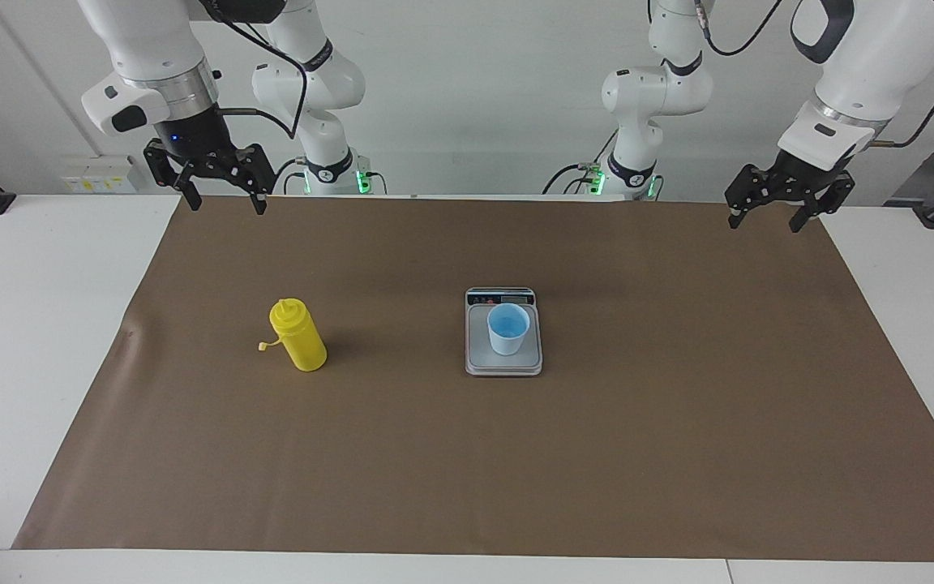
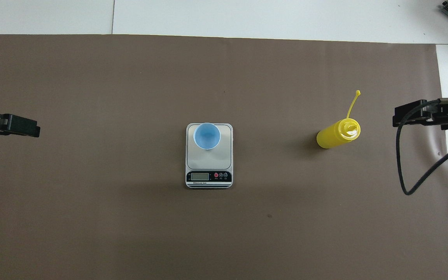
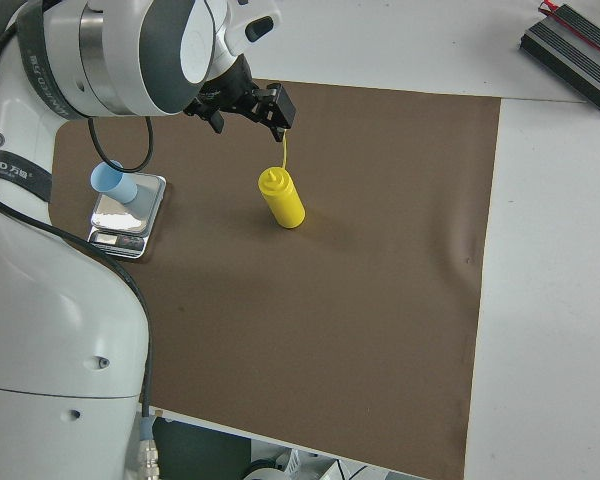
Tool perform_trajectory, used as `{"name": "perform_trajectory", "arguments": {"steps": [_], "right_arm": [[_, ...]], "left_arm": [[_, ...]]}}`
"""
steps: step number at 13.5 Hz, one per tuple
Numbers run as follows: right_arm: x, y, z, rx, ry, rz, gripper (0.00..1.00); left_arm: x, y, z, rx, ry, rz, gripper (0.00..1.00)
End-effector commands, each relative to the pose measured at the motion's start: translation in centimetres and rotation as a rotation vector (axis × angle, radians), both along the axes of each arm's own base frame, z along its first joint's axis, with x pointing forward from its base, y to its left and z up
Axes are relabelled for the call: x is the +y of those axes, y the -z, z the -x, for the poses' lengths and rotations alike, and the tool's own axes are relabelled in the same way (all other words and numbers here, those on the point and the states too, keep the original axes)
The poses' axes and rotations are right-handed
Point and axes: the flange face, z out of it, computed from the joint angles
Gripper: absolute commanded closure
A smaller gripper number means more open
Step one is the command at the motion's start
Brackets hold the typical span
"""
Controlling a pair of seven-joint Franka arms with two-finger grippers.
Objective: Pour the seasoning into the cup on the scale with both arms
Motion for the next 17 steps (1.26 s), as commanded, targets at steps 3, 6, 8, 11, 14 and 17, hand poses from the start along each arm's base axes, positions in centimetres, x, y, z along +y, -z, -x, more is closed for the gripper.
{"name": "perform_trajectory", "arguments": {"steps": [3,6,8,11,14,17], "right_arm": [[0.8,1.1,0.2,0.03,-0.01,-0.014,0.0],[0.8,1.7,0.9,0.041,-0.007,-0.019,0.0],[0.8,1.7,0.9,0.04,-0.006,-0.019,0.0],[0.9,1.7,0.9,0.04,-0.009,-0.017,0.0],[0.8,1.6,0.9,0.038,-0.006,-0.019,0.0],[0.8,1.7,1.0,0.041,-0.007,-0.019,0.0]], "left_arm": [[0.5,-0.1,0.6,0.002,-0.002,0.009,0.0],[0.5,-0.1,0.6,0.002,-0.002,0.009,0.0],[0.5,-0.1,0.6,0.002,-0.002,0.009,0.0],[0.5,-0.1,0.6,0.002,-0.002,0.009,0.0],[0.5,-0.1,0.6,0.002,-0.002,0.009,0.0],[0.5,-0.1,0.6,0.002,-0.002,0.009,0.0]]}}
